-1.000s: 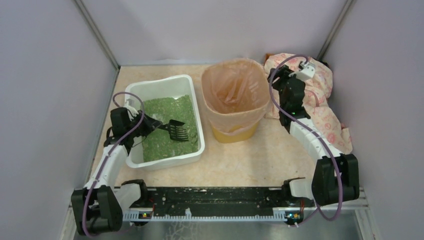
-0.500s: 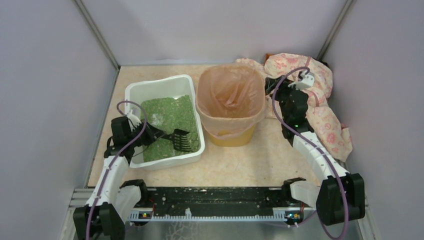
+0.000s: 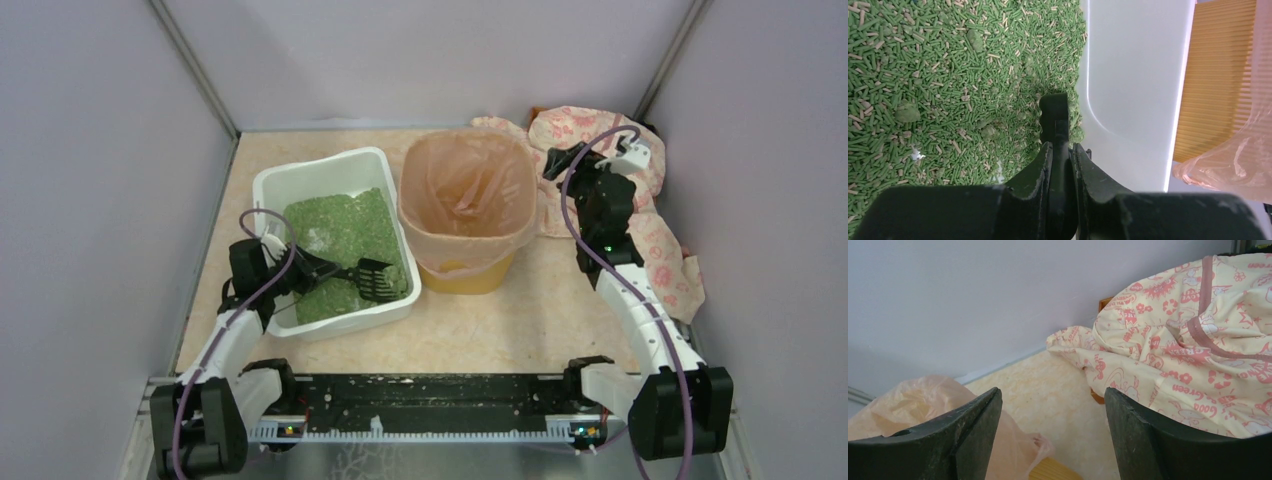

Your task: Clean the litter box

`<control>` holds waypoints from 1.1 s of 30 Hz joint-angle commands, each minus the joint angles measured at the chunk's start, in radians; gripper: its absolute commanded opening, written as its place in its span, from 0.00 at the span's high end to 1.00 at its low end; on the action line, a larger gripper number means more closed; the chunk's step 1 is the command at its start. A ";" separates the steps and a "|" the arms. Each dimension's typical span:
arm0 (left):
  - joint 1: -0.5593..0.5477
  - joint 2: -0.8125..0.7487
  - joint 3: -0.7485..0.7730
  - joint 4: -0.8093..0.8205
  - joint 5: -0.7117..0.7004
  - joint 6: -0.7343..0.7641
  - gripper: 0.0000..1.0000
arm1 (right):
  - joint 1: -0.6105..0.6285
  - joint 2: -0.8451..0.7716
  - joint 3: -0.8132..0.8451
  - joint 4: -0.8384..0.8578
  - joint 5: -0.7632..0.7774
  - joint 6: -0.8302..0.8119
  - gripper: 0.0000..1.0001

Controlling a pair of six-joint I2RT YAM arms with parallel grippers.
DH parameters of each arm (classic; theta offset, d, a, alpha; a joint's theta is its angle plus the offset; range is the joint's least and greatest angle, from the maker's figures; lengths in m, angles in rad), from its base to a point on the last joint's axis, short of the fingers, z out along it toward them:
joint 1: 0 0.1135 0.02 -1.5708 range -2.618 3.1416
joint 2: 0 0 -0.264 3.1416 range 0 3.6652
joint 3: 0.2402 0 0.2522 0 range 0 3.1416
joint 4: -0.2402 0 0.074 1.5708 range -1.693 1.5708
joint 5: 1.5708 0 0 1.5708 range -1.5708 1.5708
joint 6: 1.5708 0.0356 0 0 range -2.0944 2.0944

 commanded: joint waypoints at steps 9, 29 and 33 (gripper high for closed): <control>0.015 -0.022 0.039 0.086 0.091 -0.129 1.00 | -0.019 -0.068 0.001 0.002 -0.049 0.005 0.24; 0.364 0.003 0.136 0.217 0.355 -0.287 1.00 | -0.020 -0.096 -0.031 -0.008 -0.059 -0.005 0.25; 0.427 0.043 0.145 0.297 0.411 -0.335 1.00 | -0.019 -0.100 -0.032 -0.015 -0.058 -0.015 0.25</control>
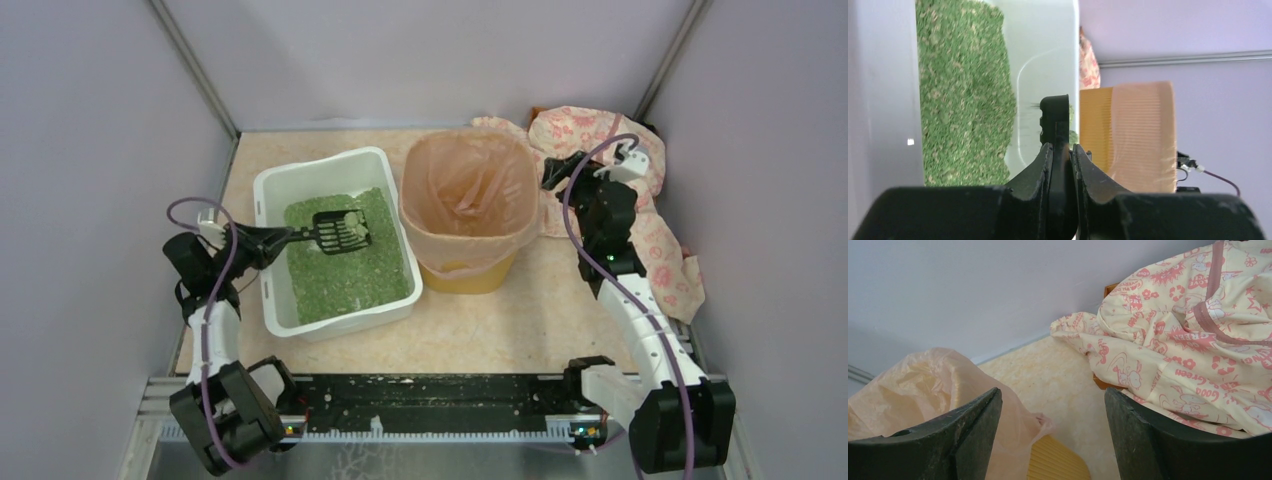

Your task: Clean the litter box

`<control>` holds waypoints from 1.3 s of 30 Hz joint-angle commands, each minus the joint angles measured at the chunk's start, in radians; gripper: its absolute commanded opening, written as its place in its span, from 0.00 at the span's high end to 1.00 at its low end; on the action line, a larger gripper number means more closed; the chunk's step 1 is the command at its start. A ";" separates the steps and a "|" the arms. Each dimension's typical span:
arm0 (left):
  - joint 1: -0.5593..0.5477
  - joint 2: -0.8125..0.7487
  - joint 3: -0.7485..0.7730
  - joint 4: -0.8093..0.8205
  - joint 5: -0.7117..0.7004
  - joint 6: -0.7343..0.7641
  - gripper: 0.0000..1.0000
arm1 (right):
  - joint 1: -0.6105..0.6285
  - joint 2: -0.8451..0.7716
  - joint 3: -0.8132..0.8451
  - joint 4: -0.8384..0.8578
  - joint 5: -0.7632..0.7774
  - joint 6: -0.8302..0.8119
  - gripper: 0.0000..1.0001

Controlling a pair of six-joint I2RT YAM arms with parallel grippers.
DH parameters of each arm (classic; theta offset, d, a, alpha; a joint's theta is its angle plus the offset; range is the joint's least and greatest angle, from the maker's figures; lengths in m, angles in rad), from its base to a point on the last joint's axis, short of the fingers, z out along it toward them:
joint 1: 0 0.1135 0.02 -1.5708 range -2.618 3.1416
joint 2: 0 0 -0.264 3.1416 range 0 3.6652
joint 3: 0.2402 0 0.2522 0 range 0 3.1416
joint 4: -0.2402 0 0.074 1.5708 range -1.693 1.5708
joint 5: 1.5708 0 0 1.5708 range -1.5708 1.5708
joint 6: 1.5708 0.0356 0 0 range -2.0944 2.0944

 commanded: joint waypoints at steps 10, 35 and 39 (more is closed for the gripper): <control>0.123 -0.026 -0.095 0.351 0.101 -0.227 1.00 | -0.008 -0.037 -0.020 0.049 -0.024 -0.003 0.25; 0.035 -0.137 -0.011 0.289 -0.086 -0.315 1.00 | -0.007 -0.055 -0.069 0.069 -0.072 0.032 0.25; 0.008 -0.092 0.117 0.271 -0.123 -0.329 1.00 | -0.007 -0.060 -0.071 0.071 -0.082 0.041 0.25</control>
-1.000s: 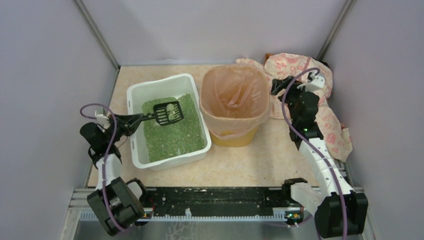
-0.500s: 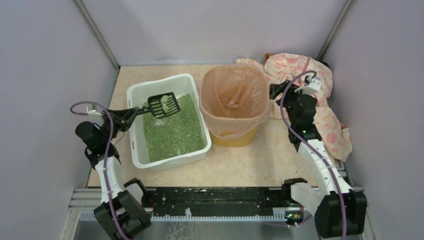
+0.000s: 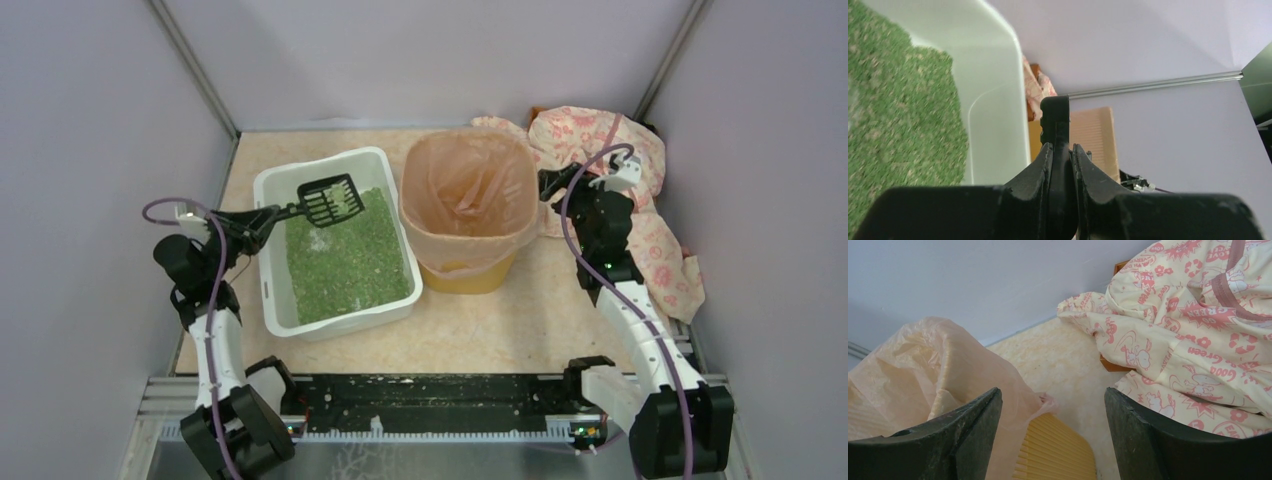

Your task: Clean the litter box

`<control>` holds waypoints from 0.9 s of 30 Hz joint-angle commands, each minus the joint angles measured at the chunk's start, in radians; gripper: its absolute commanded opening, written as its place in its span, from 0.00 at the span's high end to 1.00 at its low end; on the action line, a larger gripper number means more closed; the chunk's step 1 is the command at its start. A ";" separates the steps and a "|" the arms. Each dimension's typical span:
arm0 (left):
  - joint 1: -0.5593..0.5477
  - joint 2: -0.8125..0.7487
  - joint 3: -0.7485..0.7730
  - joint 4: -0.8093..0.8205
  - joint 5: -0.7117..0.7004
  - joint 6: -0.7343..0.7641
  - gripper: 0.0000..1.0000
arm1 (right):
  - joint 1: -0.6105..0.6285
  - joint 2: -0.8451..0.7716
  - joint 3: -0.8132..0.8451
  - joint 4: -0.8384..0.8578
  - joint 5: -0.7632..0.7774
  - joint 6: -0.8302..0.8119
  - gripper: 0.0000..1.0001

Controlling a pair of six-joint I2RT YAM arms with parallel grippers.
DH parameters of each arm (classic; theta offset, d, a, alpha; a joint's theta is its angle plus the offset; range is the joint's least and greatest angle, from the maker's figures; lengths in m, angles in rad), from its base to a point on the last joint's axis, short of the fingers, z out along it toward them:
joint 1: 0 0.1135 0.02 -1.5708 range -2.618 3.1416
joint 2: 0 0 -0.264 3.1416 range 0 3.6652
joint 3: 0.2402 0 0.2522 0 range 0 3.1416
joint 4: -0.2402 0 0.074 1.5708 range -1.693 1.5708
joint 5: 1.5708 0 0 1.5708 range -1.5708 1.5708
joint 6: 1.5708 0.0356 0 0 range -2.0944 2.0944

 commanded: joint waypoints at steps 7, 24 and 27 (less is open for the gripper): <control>-0.170 0.136 0.349 0.071 -0.133 -0.066 1.00 | -0.007 -0.048 0.009 0.025 -0.029 0.015 0.25; -0.731 0.482 0.797 0.004 -0.275 0.339 1.00 | -0.007 -0.127 0.014 -0.046 -0.037 0.023 0.25; -0.791 0.519 0.834 0.006 -0.261 0.474 1.00 | -0.007 -0.144 0.015 -0.064 -0.036 0.019 0.25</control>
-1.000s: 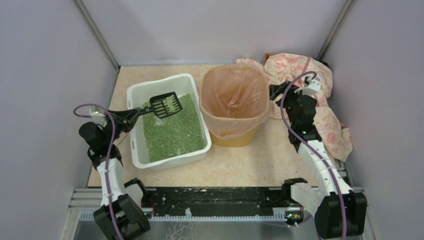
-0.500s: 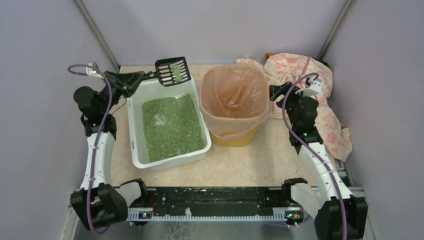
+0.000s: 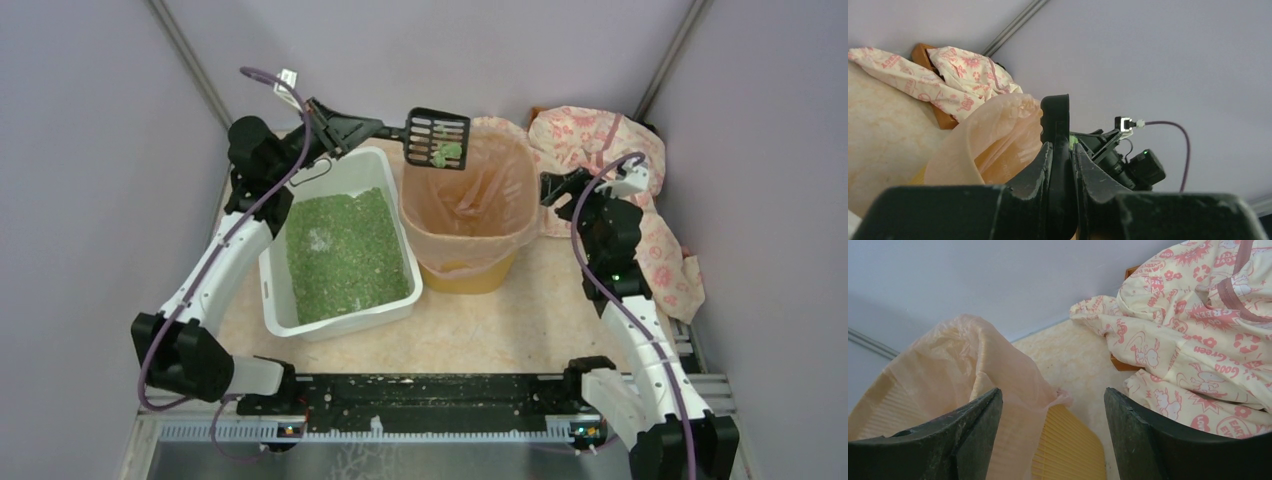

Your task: Clean the litter box

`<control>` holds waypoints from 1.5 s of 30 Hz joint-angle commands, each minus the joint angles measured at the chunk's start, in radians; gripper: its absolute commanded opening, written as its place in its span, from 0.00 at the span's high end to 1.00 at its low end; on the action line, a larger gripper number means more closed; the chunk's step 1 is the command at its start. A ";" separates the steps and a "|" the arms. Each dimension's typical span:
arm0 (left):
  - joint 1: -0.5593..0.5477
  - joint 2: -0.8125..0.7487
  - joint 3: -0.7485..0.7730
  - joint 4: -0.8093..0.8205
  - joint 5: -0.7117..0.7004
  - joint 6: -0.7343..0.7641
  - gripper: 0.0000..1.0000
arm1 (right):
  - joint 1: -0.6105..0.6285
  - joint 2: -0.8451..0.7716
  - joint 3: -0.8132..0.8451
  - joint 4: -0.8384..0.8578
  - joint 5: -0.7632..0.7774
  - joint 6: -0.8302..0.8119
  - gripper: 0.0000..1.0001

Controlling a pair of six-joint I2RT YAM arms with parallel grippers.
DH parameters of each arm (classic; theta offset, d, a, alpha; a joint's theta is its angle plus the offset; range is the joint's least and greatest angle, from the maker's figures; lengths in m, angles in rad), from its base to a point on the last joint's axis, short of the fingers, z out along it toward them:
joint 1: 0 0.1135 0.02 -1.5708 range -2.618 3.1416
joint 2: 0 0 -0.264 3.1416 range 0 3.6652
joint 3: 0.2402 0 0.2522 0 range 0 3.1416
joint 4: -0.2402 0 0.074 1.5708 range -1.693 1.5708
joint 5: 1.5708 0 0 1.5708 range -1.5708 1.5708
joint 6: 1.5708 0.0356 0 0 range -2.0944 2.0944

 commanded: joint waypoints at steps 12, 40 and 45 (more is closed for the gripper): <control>-0.257 -0.089 -0.064 0.077 0.004 0.867 1.00 | -0.006 -0.088 -0.011 0.007 0.097 0.120 0.28; -0.381 -0.300 0.044 -0.022 -0.344 1.044 1.00 | -0.006 -0.082 -0.054 0.057 0.058 0.107 0.30; -0.382 -0.366 0.150 -0.276 -0.724 1.058 1.00 | -0.007 -0.075 -0.065 0.069 0.047 0.112 0.30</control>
